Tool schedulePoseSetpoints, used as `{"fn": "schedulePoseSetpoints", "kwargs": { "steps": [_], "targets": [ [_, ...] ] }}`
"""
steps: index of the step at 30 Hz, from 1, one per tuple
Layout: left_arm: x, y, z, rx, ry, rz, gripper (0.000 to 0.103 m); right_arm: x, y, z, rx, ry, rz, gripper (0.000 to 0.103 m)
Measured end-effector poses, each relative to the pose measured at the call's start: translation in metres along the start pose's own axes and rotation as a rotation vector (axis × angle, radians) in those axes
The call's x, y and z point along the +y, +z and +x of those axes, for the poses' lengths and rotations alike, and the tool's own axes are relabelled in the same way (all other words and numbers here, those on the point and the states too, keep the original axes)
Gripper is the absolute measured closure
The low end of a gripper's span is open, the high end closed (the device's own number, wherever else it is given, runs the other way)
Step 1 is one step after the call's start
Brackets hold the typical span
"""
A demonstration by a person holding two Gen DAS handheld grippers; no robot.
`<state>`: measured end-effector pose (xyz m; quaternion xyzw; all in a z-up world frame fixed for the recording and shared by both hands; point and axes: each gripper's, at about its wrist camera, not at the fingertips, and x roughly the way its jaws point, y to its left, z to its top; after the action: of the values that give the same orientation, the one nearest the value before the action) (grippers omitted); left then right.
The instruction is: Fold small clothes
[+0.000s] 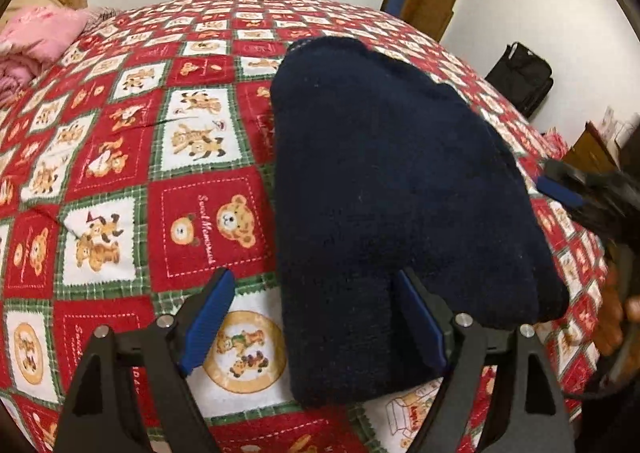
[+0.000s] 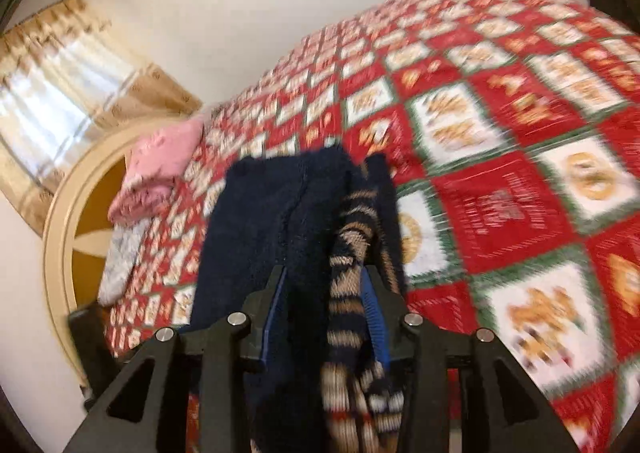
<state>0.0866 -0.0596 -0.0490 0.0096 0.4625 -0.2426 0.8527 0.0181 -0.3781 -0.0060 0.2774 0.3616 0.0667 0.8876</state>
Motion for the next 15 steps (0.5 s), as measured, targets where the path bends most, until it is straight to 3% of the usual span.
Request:
{"fn": "schedulePoseSetpoints", "kwargs": {
  "steps": [3, 7, 10, 13, 15],
  "targets": [
    [-0.005, -0.002, -0.007, -0.01, 0.019, 0.029, 0.018, 0.032, -0.028, -0.027, 0.016, 0.007, -0.121, 0.064],
    [-0.018, -0.006, -0.005, -0.013, 0.039, 0.059, 0.018, 0.066, -0.07, -0.025, 0.046, -0.149, -0.309, 0.064],
    [-0.021, -0.01, 0.0, -0.003, 0.045, 0.063, 0.017, 0.048, -0.088, -0.002, 0.125, -0.195, -0.287, 0.064],
    [-0.011, -0.014, -0.005, 0.019, 0.018, 0.04, 0.013, 0.015, -0.097, 0.015, 0.173, -0.299, -0.221, 0.064],
    [-0.002, -0.014, -0.008, 0.031, 0.015, 0.02, 0.01, 0.0, -0.094, 0.008, 0.167, -0.232, -0.129, 0.063]
  ]
}}
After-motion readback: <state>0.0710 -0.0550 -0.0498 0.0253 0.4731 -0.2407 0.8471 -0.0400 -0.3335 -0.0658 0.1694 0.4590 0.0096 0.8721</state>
